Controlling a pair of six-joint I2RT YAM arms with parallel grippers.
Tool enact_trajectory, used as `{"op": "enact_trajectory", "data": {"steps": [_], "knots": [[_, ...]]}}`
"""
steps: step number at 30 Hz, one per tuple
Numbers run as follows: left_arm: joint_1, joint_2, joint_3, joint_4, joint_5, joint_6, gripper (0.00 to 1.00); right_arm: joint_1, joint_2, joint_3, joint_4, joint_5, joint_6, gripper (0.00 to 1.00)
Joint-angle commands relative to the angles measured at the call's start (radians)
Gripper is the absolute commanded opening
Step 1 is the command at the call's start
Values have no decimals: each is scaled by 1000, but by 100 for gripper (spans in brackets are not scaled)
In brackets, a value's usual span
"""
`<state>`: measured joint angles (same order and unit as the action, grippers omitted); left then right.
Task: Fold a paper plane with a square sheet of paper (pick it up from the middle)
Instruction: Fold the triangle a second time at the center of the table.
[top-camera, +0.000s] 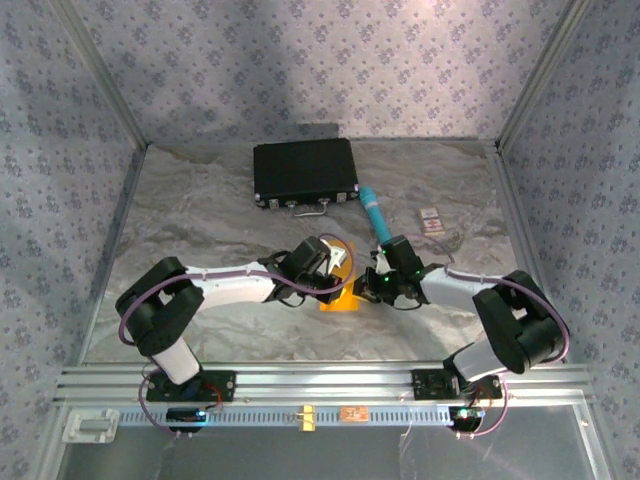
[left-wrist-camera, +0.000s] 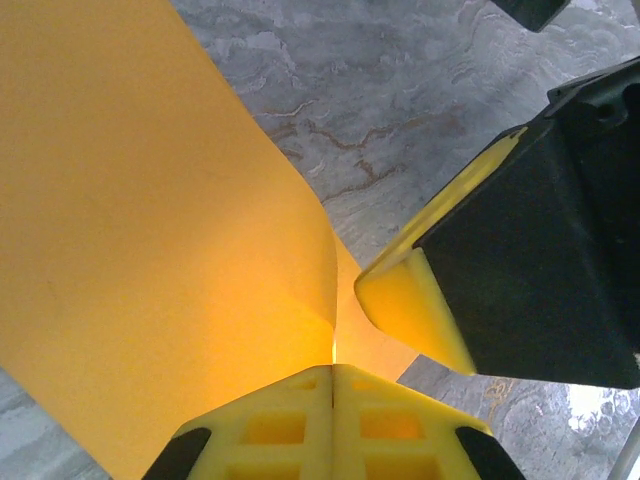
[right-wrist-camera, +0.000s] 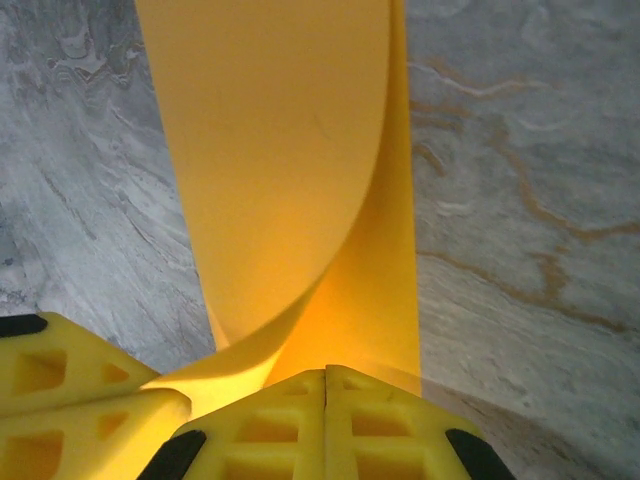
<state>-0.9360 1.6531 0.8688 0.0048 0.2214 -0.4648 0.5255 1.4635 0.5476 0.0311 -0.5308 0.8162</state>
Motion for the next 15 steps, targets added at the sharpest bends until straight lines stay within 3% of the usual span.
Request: {"op": "enact_trajectory", "data": {"steps": [1,11,15], "knots": [[0,-15,-8,26,21,-15,0,11,20,30,-41,51,-32,0],[0,-12,-11,47,29,-57,0,-8,38,20,-168,148,-98,0],[0,-11,-17,75,28,-94,0,-15,0,27,-150,117,-113,0]]}}
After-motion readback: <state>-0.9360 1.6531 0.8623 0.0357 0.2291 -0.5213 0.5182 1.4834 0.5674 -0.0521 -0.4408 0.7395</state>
